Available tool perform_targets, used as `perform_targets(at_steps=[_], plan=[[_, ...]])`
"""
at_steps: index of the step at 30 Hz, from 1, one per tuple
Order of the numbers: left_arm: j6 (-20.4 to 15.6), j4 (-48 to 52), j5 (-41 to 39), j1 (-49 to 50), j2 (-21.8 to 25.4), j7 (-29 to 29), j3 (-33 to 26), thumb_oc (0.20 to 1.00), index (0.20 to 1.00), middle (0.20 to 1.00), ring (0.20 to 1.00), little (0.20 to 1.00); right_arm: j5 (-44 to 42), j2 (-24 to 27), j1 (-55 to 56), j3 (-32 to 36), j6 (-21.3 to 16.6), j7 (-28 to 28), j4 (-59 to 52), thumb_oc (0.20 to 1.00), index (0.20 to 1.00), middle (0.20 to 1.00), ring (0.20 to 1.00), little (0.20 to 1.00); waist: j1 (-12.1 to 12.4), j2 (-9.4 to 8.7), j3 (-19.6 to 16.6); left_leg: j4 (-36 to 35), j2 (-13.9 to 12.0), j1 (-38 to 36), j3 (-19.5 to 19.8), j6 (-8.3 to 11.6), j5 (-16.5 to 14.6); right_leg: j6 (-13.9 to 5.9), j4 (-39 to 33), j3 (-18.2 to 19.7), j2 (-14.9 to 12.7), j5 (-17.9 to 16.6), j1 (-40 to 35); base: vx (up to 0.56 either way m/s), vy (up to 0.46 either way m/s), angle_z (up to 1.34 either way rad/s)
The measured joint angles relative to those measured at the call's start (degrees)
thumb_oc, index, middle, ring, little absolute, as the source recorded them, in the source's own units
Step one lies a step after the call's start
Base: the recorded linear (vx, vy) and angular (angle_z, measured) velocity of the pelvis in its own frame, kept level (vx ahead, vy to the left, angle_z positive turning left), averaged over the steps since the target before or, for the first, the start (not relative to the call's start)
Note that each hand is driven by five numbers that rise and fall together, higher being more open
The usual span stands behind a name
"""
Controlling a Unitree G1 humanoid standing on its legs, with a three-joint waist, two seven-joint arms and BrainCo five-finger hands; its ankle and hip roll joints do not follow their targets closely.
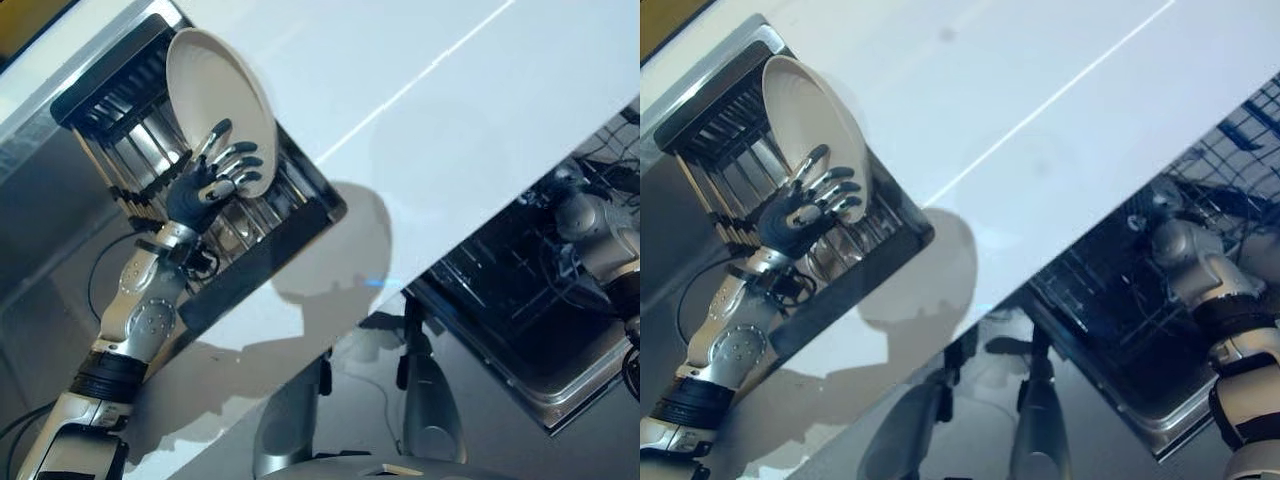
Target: Pick up plates and place into dishwasher.
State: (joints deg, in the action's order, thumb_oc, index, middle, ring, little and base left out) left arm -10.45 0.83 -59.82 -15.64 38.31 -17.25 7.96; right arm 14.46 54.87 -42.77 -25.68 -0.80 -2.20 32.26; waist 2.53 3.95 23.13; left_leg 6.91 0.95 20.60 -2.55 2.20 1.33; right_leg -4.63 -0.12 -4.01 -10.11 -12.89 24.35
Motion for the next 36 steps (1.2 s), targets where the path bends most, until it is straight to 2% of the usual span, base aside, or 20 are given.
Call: perform_targets(at_steps=[12, 13, 14, 16, 18, 23, 28, 36], plan=[[0.0, -1.8, 0.0, -1.0, 0.2, -0.5, 0.0, 1.0, 1.0, 1.0, 1.0, 1.0, 0.6, 0.6, -0.7, -1.2, 0.7, 2.1, 0.3, 0.2, 0.2, 0.2, 0.2, 0.2, 0.0, -0.22, 0.1, 0.9, 0.0, 0.1, -0.1, -0.03, -0.4, -0.32, 0.0, -0.1, -0.1, 0.2, -0.4, 0.0, 0.0, 0.0], [0.0, -1.9, 0.0, -1.0, 0.2, -0.5, 0.0, 1.0, 1.0, 1.0, 1.0, 1.0, 0.6, 0.5, -0.7, -1.2, 0.7, 2.1, 0.3, 0.391, 0.391, 0.391, 0.391, 0.391, 0.0, -0.22, 0.1, 0.9, 0.0, 0.0, -0.1, -0.03, -0.4, -0.32, 0.0, -0.1, -0.1, 0.2, -0.4, 0.0, 0.0, 0.0], [0.0, -1.9, 0.0, -1.0, 0.2, -0.5, 0.0, 1.0, 1.0, 1.0, 1.0, 1.0, 0.6, 0.5, -0.7, -1.2, 0.8, 2.1, 0.4, 1.0, 1.0, 1.0, 1.0, 1.0, 0.0, -0.22, 0.1, 0.9, 0.0, 0.0, -0.1, -0.03, -0.4, -0.31, 0.0, -0.1, -0.1, 0.2, -0.5, 0.0, 0.0, 0.0], [0.0, -1.9, 0.0, -1.0, 0.1, -0.7, 0.0, 1.0, 1.0, 1.0, 1.0, 1.0, 0.6, 0.5, -0.9, -1.0, 1.8, 2.1, 2.5, 1.0, 1.0, 1.0, 1.0, 1.0, 0.0, -0.22, 0.1, 0.9, 0.0, -0.1, -0.1, -0.03, -0.4, -0.23, 0.0, -0.1, -0.1, 0.2, -0.6, 0.0, 0.0, 0.0], [0.0, -1.7, 0.0, -1.0, 0.0, -0.8, 0.0, 1.0, 1.0, 1.0, 1.0, 1.0, 0.7, 0.6, -0.9, -1.0, 4.7, 2.4, 7.3, 1.0, 1.0, 1.0, 1.0, 1.0, 0.1, -0.22, 0.1, 0.8, -0.1, -0.2, 0.0, -0.02, -0.4, -0.05, 0.0, -0.2, -0.1, 0.0, -0.7, -0.03, 0.032, 0.02], [0.2, -1.9, -0.1, -0.7, -0.1, -1.2, -0.1, 1.0, 1.0, 1.0, 1.0, 1.0, 0.6, 0.0, 2.5, -1.3, 4.2, 3.1, 7.3, 1.0, 1.0, 1.0, 1.0, 1.0, 0.1, -0.38, 0.6, 0.5, 0.0, -1.6, 0.0, -0.04, -0.4, -0.04, -0.1, -0.3, -0.1, 0.0, -2.2, -0.01, 0.006, 0.0], [1.8, -2.0, -0.6, -0.7, -0.7, -1.9, -1.0, 1.0, 1.0, 1.0, 1.0, 1.0, 0.5, -0.3, 6.3, -1.2, 4.3, 4.4, 6.1, 1.0, 1.0, 1.0, 1.0, 1.0, 0.3, -1.21, 1.3, -0.5, 0.0, -4.6, 0.1, -0.05, -0.4, -0.07, -1.0, -0.4, -0.1, 0.1, -5.1, 0.0, 0.0, 0.0], [3.7, -2.0, -0.7, 0.9, -1.6, -2.5, -3.5, 1.0, 1.0, 1.0, 1.0, 1.0, -0.6, -0.9, 13.0, 3.2, 4.9, 5.4, 3.2, 1.0, 1.0, 1.0, 1.0, 1.0, 0.0, -2.13, 1.7, -2.4, -0.2, -8.7, -0.1, -0.03, -0.5, -0.23, -2.3, -0.5, 0.2, 0.1, -8.8, 0.0, 0.0, 0.0]])
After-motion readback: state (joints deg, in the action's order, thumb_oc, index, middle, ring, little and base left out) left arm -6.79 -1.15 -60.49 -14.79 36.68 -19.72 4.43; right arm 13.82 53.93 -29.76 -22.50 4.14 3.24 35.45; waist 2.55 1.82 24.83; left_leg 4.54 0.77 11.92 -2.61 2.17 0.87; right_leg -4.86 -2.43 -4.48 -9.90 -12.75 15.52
